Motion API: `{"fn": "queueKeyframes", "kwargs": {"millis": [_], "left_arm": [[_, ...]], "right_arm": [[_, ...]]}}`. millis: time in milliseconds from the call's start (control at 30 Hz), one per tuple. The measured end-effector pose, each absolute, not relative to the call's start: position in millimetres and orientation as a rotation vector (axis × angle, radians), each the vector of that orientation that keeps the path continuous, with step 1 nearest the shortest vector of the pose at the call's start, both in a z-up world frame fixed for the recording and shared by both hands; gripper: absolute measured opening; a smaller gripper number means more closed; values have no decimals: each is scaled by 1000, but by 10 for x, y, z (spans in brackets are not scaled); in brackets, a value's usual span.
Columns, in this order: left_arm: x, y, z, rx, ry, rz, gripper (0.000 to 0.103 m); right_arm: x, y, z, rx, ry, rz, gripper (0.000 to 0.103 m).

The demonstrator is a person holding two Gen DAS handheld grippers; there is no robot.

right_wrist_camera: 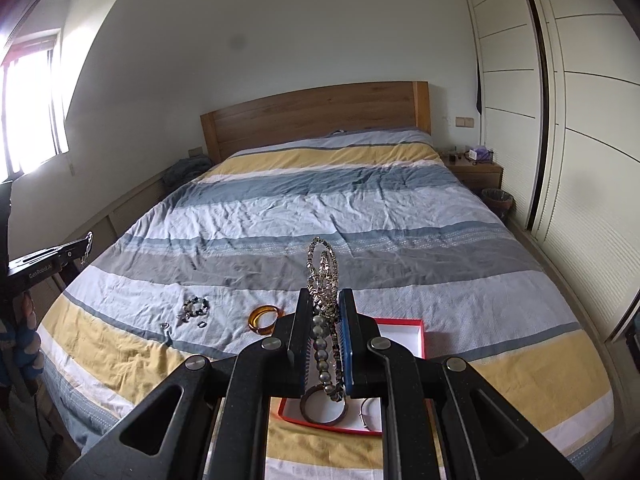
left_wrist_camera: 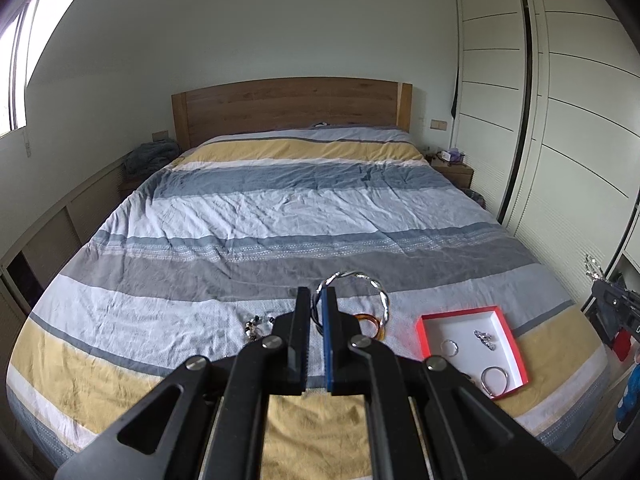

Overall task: Organize jewelry
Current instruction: 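Carry the held hoop and necklace over to the red box, then lower the hoop and necklace into the box and open both tools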

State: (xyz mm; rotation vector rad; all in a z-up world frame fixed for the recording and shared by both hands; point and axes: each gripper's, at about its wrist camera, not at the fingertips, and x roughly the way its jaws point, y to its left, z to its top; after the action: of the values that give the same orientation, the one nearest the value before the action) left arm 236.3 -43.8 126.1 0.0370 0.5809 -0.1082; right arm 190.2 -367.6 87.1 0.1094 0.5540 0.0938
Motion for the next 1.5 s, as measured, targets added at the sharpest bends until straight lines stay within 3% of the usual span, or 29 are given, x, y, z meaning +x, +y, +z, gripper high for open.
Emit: {"fn": "queueKeyframes", "kwargs": {"millis": [200, 900, 1500], "left_arm": [[2691, -780, 983, 42, 630, -168, 5], [3798, -2636, -905, 168, 922, -394, 5], [4232, -2960, -1626, 222, 1065, -342, 5]], "right_arm": [[2154, -3817, 520, 118, 617, 100, 13], [3544, -4372, -1086, 161, 906, 71, 13], [4042, -4414, -1638, 103, 1047, 68, 12]]}}
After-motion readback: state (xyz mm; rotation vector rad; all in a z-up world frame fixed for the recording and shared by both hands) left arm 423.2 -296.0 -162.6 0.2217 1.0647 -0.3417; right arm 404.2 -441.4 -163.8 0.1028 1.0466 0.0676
